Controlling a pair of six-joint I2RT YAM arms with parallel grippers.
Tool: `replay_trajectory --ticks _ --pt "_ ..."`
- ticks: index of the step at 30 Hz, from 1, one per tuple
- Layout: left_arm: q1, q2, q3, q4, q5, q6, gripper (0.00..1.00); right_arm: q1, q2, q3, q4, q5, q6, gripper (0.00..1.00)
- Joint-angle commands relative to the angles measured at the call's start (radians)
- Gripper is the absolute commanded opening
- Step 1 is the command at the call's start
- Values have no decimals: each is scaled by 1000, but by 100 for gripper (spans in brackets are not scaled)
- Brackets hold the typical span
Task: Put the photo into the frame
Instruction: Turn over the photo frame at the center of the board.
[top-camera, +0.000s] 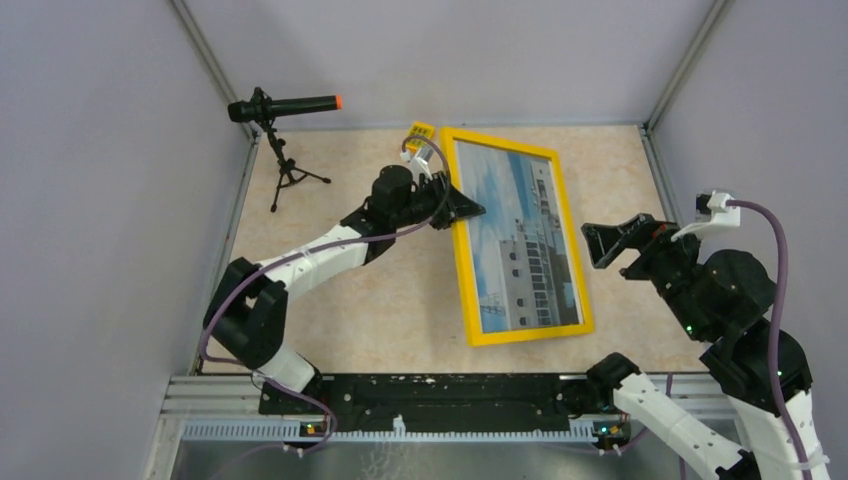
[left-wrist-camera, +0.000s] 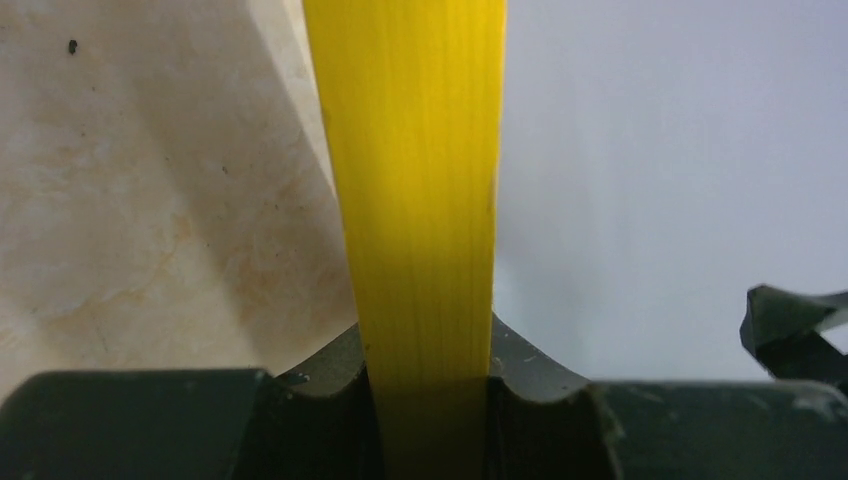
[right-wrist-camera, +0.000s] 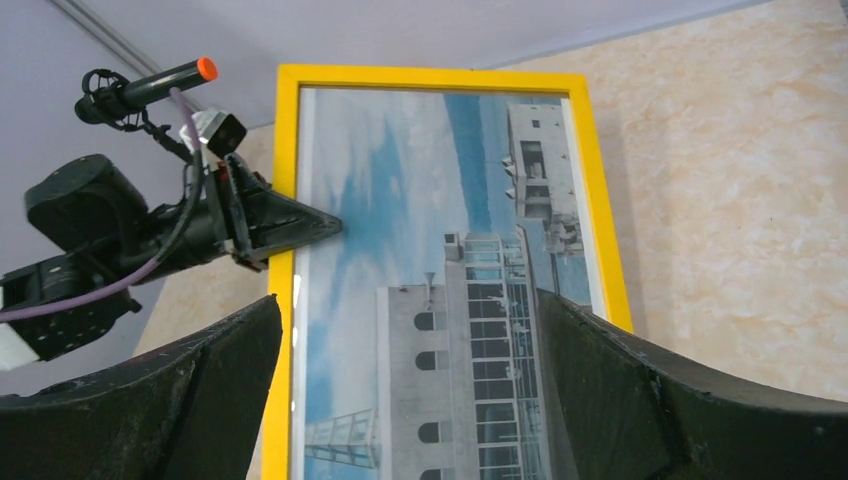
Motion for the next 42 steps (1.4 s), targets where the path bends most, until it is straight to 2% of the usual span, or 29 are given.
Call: replay_trajectory --ticks 1,10,16,20,24,29,32,39,42 --pt "-2 52 25 368 25 -108 0 6 -7 1 9 -18 13 99" --pt "-23 325 52 619 -7 -291 0 5 0 -6 10 -46 29 99" --pt "-77 541 243 649 12 -348 0 7 4 -8 0 -67 43 99" --pt "-115 640 309 682 -20 -390 0 6 -5 -15 -10 -63 47 99" --pt "-135 681 286 751 -137 -409 0 6 -12 -23 -14 -59 47 99" --pt "-160 710 210 939 -394 -454 0 6 -8 -30 -15 -68 48 99" --pt "-174 740 224 982 -526 -463 0 6 -8 -29 -18 -76 51 99" --pt "-194 895 400 959 -690 -488 0 6 -3 -17 -18 -87 54 99" --pt "-194 1001 524 960 -682 -518 1 6 -4 -17 -26 -80 52 99"
